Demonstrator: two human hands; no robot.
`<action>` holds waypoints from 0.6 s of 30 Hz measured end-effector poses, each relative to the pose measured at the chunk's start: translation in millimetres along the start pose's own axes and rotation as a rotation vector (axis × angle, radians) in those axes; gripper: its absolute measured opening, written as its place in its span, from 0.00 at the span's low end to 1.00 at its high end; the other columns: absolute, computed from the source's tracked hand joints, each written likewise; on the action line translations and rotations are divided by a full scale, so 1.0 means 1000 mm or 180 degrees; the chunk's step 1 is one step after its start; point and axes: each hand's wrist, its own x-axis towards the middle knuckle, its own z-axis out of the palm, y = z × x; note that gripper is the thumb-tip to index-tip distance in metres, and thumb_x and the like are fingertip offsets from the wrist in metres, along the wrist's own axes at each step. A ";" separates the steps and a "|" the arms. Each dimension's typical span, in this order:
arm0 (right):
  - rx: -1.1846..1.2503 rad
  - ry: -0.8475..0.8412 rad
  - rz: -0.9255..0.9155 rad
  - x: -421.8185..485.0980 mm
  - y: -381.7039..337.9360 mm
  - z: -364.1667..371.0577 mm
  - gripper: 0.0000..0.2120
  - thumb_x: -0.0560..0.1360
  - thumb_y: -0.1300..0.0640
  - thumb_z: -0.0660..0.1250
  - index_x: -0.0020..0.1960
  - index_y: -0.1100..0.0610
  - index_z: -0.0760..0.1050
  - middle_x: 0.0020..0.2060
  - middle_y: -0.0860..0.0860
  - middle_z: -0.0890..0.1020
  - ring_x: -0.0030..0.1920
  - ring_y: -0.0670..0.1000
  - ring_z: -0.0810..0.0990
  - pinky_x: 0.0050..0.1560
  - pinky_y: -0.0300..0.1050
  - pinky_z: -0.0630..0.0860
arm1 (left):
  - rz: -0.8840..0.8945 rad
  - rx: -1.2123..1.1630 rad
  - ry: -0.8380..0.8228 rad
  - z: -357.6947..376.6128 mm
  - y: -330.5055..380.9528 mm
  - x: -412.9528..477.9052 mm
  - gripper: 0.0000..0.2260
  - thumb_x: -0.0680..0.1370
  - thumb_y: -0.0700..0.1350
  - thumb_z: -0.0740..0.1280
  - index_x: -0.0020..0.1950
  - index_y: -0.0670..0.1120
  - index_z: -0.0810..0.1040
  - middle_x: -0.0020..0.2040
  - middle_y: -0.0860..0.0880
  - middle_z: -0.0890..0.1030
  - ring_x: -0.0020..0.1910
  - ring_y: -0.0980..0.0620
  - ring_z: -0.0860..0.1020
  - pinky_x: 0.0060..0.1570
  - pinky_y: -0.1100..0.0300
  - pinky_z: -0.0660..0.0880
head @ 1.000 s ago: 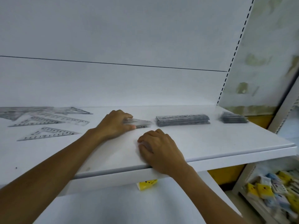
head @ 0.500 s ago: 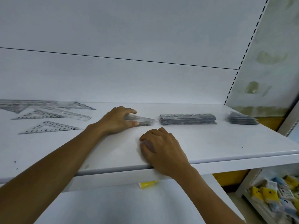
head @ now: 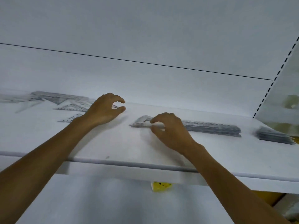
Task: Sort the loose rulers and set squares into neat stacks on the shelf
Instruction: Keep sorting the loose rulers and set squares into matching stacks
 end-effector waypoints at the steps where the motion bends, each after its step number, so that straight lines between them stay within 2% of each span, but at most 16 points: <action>1: 0.0240 0.0270 0.0065 0.008 0.000 0.000 0.09 0.75 0.55 0.64 0.53 0.55 0.78 0.55 0.50 0.79 0.57 0.50 0.72 0.52 0.34 0.62 | -0.0100 0.0091 -0.0014 -0.010 -0.011 -0.008 0.11 0.75 0.48 0.67 0.56 0.49 0.78 0.58 0.47 0.77 0.59 0.48 0.73 0.56 0.59 0.66; 3: 0.0570 0.0502 0.0211 0.021 -0.004 0.006 0.08 0.75 0.57 0.64 0.52 0.54 0.78 0.54 0.49 0.79 0.57 0.50 0.73 0.53 0.37 0.65 | -0.0324 0.0215 -0.0134 -0.028 -0.037 -0.033 0.11 0.75 0.49 0.67 0.56 0.50 0.78 0.59 0.48 0.77 0.60 0.49 0.73 0.57 0.59 0.66; 5: 0.0665 0.0409 0.0155 0.037 -0.011 0.015 0.08 0.74 0.58 0.63 0.53 0.55 0.77 0.54 0.49 0.79 0.56 0.49 0.73 0.52 0.37 0.65 | -0.0439 0.0196 -0.0155 -0.044 -0.057 -0.057 0.09 0.75 0.50 0.66 0.54 0.53 0.79 0.59 0.51 0.78 0.59 0.52 0.74 0.57 0.60 0.66; 8: 0.0397 0.0116 -0.0174 0.064 -0.031 0.034 0.11 0.74 0.58 0.64 0.56 0.57 0.77 0.55 0.51 0.79 0.57 0.50 0.74 0.49 0.32 0.61 | -0.0614 -0.0068 0.0172 -0.071 -0.080 -0.079 0.07 0.75 0.51 0.66 0.52 0.56 0.80 0.55 0.56 0.79 0.54 0.57 0.74 0.54 0.62 0.66; 11: 0.0344 -0.0222 -0.0376 0.089 -0.057 0.053 0.13 0.75 0.57 0.65 0.58 0.57 0.75 0.57 0.53 0.78 0.58 0.52 0.74 0.56 0.38 0.66 | -0.0694 0.0088 0.0240 -0.095 -0.105 -0.085 0.07 0.75 0.50 0.66 0.52 0.56 0.80 0.55 0.56 0.79 0.53 0.58 0.74 0.52 0.63 0.65; 14: 0.0309 -0.0426 -0.0516 0.109 -0.078 0.076 0.14 0.74 0.56 0.66 0.59 0.58 0.75 0.56 0.53 0.79 0.56 0.53 0.76 0.58 0.44 0.71 | -0.0729 0.0362 0.0078 -0.109 -0.131 -0.078 0.10 0.75 0.51 0.66 0.56 0.54 0.78 0.58 0.54 0.78 0.54 0.58 0.73 0.52 0.63 0.65; 18: 0.0126 -0.0765 -0.0396 0.133 -0.094 0.106 0.13 0.73 0.54 0.67 0.57 0.57 0.76 0.55 0.52 0.79 0.54 0.51 0.77 0.57 0.44 0.73 | -0.0585 0.0588 -0.0366 -0.116 -0.154 -0.060 0.13 0.76 0.52 0.64 0.60 0.52 0.77 0.63 0.53 0.76 0.61 0.54 0.72 0.56 0.64 0.63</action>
